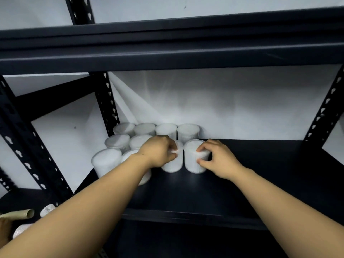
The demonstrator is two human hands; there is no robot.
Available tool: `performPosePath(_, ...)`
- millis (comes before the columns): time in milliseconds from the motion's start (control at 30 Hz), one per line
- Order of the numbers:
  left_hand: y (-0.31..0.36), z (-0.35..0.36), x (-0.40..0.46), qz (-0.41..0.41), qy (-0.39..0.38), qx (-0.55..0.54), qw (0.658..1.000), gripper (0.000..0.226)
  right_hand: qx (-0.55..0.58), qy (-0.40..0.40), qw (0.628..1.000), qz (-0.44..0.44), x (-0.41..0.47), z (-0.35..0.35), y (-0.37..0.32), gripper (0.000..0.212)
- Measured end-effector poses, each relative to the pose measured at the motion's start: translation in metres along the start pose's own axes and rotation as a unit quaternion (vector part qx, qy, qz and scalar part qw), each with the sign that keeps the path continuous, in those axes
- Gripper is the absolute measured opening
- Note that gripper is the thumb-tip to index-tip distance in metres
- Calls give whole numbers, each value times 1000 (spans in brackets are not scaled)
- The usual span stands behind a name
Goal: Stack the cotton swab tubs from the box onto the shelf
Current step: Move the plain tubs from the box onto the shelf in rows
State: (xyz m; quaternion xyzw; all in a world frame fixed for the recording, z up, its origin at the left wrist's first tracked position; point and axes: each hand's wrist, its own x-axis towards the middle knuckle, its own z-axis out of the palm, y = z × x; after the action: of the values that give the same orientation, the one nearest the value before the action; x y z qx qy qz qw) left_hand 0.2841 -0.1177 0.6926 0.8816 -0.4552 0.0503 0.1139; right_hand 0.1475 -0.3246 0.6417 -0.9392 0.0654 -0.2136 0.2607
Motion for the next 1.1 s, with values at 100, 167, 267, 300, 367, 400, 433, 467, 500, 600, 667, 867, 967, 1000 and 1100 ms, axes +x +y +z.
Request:
performPosePath(100, -11, 0, 14, -9, -22, -4, 1000, 36, -10, 4, 1000, 15, 10, 5, -4, 30)
performPosePath(167, -16, -1, 21, -14, -32, -12, 999, 35, -18, 2, 1000, 22, 15, 8, -7, 31)
performPosePath(267, -25, -1, 29, -6, -34, -17, 999, 35, -32, 3, 999, 31, 20, 12, -11, 32)
performPosePath(300, -28, 0, 31, -1, -33, -18, 999, 35, -37, 5, 999, 33, 22, 13, -12, 33)
performPosePath(367, -34, 1, 35, 10, -30, -21, 999, 34, -45, 10, 998, 37, 23, 16, -14, 32)
performPosePath(400, -38, 2, 37, 14, -27, -26, 999, 34, -48, 13, 998, 41, 24, 18, -15, 31)
performPosePath(433, -40, 4, 39, 19, -22, -32, 999, 33, -50, 16, 998, 45, 25, 19, -15, 31)
performPosePath(467, -42, 5, 40, 24, -17, -36, 999, 32, -52, 20, 997, 49, 26, 20, -15, 31)
performPosePath(500, -44, 6, 40, 29, -10, -39, 999, 31, -56, 24, 997, 50, 27, 22, -16, 31)
performPosePath(600, -48, 10, 41, 36, 1, -47, 998, 30, -70, 30, 996, 54, 30, 25, -17, 33)
performPosePath(667, -49, 12, 41, 46, 6, -45, 998, 30, -74, 26, 995, 62, 31, 26, -19, 34)
performPosePath(867, -37, 6, 23, 60, 32, -57, 996, 41, -78, -6, 993, 91, 16, 18, -29, 61)
performPosePath(967, -18, 0, -4, 73, 75, -79, 991, 41, -61, 13, 995, 78, -9, 16, -39, 62)
performPosePath(1000, -10, 0, -16, 80, 87, -85, 989, 41, -51, 25, 996, 71, -20, 16, -41, 56)
performPosePath(1100, 15, 6, -57, 107, 110, -111, 982, 35, -15, 61, 997, 48, -61, 14, -50, 37)
